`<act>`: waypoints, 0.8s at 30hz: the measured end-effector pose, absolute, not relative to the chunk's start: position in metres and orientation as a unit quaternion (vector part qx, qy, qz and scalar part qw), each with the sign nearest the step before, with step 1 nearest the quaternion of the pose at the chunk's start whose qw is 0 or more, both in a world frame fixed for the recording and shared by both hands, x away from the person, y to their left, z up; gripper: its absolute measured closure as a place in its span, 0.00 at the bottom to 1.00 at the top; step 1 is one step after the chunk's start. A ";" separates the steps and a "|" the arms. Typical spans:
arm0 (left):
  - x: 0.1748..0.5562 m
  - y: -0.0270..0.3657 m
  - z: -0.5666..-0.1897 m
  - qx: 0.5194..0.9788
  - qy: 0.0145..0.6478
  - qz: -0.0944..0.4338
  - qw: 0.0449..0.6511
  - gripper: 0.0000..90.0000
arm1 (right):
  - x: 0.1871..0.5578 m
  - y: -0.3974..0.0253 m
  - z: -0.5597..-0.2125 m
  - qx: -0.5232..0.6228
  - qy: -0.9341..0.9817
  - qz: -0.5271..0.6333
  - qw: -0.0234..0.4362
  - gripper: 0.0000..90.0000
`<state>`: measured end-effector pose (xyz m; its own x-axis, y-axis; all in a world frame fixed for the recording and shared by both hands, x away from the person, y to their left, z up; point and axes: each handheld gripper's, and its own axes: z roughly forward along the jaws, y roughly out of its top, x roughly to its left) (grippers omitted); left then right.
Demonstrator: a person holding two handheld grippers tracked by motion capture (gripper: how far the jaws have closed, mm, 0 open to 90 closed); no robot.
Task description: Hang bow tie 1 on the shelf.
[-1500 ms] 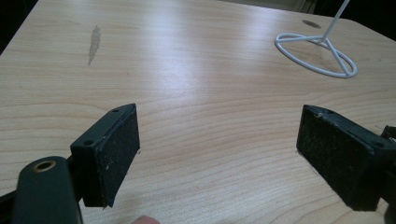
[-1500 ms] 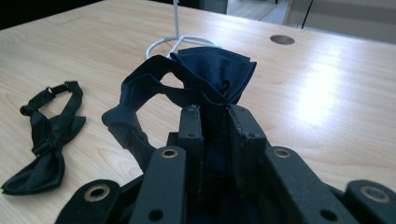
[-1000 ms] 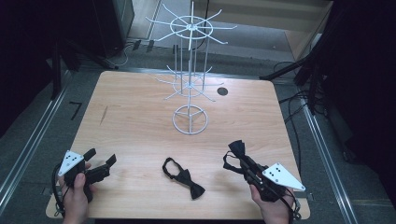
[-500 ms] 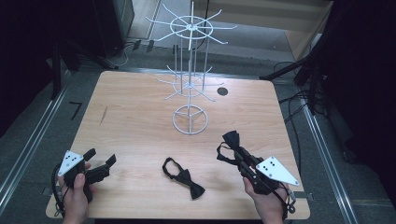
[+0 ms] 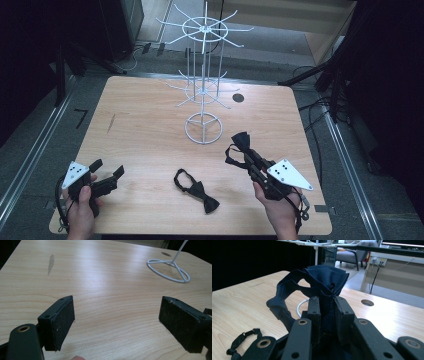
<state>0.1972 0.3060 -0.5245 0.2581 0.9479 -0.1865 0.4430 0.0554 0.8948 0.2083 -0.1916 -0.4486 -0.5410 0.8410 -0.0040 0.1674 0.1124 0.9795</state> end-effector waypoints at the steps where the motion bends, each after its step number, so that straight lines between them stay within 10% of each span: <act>1: 0.197 0.306 -0.524 0.635 0.548 0.265 0.476 0.16 | 0.209 -0.191 -0.448 0.370 0.680 0.556 0.304 0.86; 24: 0.197 0.306 -0.524 0.635 0.548 0.265 0.476 0.16 | 0.229 -0.178 -0.429 0.369 0.653 0.581 0.316 0.86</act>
<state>0.1972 0.3057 -0.5244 0.2581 0.9483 -0.1847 0.4430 0.0537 0.8949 0.2292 -0.1778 -0.4285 -0.5270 0.8497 0.0154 0.1148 0.0533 0.9920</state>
